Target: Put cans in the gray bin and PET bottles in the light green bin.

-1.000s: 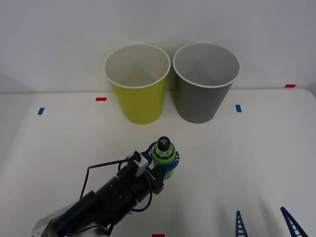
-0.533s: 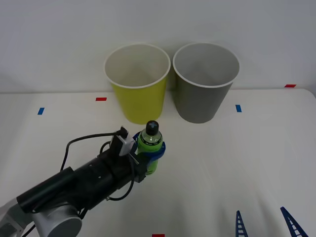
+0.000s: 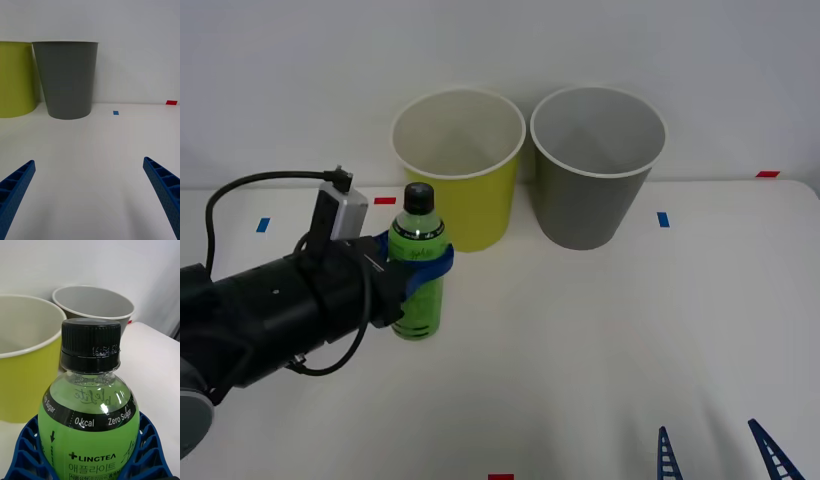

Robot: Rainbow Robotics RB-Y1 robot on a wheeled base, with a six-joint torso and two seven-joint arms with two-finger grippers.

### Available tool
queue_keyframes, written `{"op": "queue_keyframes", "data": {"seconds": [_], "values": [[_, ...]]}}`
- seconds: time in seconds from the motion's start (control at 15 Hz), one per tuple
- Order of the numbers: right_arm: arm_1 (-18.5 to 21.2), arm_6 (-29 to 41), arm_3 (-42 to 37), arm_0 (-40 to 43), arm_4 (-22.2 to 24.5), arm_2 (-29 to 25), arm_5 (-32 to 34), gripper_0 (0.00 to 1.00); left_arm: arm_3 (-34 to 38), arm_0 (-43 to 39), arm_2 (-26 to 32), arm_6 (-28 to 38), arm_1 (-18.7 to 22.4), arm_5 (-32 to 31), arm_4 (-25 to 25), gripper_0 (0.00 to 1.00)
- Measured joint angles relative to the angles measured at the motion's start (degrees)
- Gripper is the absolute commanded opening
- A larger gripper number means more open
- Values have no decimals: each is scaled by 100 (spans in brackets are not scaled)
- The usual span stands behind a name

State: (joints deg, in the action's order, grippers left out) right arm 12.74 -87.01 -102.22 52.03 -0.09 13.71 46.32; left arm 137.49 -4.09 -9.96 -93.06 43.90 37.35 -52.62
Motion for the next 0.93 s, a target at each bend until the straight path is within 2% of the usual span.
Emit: {"op": "queue_keyframes", "data": {"seconds": [0.27, 0.4, 0.53, 0.73, 0.93], "values": [[0, 0, 0, 0, 0, 0, 0, 100, 584, 87, 1326, 169, -334, 1511, -256, 0], [0, 0, 0, 0, 0, 0, 0, 100, 702, 316, 1780, 287, -481, 1819, -363, 0], [0, 0, 0, 0, 0, 0, 0, 100, 707, 603, 1983, 783, -502, 1900, -405, 0], [0, 0, 0, 0, 0, 0, 0, 100, 665, 1463, 2318, 1470, -501, 2504, -356, 0], [0, 0, 0, 0, 0, 0, 0, 100, 314, 2174, 2366, 1817, -497, 2591, -219, 0]]}}
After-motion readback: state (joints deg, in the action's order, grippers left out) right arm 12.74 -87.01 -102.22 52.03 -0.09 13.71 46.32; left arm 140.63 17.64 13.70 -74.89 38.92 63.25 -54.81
